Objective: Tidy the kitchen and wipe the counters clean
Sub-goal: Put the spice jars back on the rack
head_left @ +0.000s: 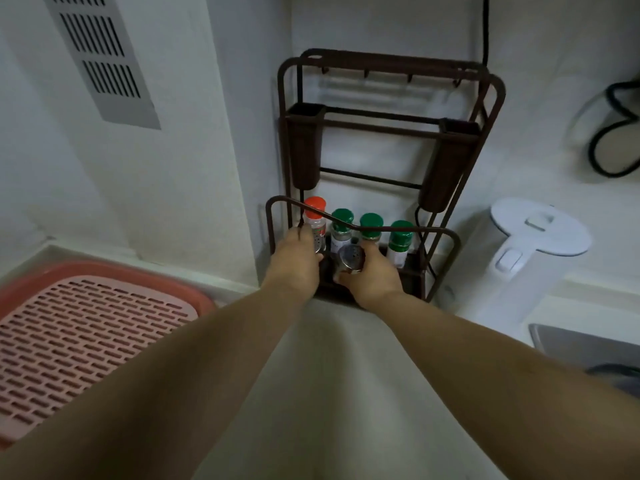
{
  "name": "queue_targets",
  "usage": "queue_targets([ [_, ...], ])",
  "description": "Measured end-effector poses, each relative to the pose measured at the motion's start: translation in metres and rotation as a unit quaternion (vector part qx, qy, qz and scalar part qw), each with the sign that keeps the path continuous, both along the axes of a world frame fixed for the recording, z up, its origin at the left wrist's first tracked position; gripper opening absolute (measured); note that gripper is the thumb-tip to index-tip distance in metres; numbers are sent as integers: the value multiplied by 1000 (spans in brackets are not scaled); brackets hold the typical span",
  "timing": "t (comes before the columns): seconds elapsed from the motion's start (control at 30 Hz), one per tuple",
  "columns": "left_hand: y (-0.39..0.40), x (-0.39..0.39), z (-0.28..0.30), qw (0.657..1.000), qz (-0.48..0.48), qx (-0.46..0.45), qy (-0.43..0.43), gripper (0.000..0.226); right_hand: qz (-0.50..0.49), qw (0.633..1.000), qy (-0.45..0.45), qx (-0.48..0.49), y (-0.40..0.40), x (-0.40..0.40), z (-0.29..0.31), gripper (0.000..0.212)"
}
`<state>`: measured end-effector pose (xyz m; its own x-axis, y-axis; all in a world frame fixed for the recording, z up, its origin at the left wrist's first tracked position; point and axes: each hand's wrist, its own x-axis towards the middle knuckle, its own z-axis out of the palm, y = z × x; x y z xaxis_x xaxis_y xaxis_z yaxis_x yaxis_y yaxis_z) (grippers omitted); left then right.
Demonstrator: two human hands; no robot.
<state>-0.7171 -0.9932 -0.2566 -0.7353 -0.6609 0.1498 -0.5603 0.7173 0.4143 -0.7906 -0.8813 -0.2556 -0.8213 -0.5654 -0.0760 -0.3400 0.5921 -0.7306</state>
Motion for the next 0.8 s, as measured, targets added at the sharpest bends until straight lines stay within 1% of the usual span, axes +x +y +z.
queue_targets([
  [0.17, -6, -7, -4, 1000, 21, 11, 4, 50, -17, 999, 14, 42, -14, -3, -16, 59],
  [0.27, -4, -7, -3, 1000, 28, 4, 1, 50, -23, 998, 7, 50, -18, -5, -18, 60],
  [0.43, -1, -4, -12, 999, 28, -22, -35, 53, -24, 998, 3, 54, -25, -8, -23, 59],
  [0.6, -2, -6, -19, 997, 27, 16, -67, 50, -28, 998, -9, 55, -28, -10, -26, 58],
  [0.8, -6, -12, -20, 996, 48, 62, -33, 44, -25, 998, -23, 51, -29, -14, -27, 62],
])
